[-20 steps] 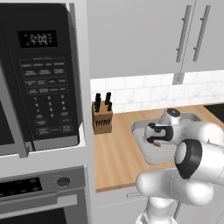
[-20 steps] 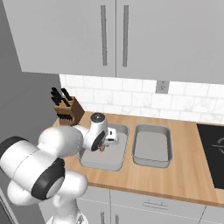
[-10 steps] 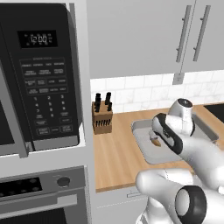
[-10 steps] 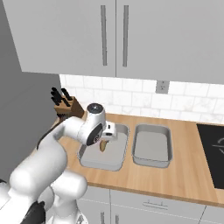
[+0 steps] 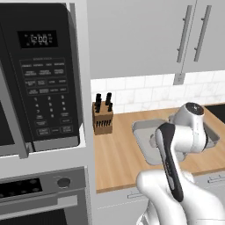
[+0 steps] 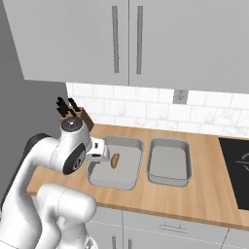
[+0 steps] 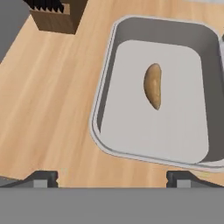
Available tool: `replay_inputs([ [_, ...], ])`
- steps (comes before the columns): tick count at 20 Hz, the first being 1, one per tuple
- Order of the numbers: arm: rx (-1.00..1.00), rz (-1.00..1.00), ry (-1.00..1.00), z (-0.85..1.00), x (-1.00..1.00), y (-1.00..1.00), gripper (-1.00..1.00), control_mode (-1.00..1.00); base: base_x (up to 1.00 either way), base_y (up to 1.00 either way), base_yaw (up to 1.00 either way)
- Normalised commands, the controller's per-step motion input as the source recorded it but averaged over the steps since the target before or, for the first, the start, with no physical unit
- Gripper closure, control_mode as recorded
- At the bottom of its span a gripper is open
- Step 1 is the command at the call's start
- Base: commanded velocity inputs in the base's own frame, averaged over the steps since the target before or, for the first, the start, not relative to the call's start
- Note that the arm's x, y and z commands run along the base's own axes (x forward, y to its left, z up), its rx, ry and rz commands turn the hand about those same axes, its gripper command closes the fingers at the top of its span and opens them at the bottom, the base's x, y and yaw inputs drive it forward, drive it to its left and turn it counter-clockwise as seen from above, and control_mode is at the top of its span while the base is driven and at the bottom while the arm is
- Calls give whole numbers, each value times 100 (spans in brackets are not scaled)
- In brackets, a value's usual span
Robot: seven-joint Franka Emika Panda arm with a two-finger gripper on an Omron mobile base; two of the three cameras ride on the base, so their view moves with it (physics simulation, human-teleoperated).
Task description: Place one sweet potato and one chicken drumstick in each tupperware on the nearby counter, to pack two identical lunches.
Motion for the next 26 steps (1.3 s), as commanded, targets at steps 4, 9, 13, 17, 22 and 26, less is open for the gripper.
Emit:
replay_inputs([
  [4,-2,0,-18,31,-94,15,-100,-100,0,0,0],
  [9,0,0,-5,0,-20,1,-100,100,-80,7,0],
  [13,0,0,0,0,0,0,-100,100,-100,23,4],
  [17,0,0,0,0,0,0,-100,100,-99,32,48],
  [22,0,0,0,0,0,0,-100,100,-57,59,76],
  [26,0,0,0,0,0,0,-100,100,-31,92,80],
])
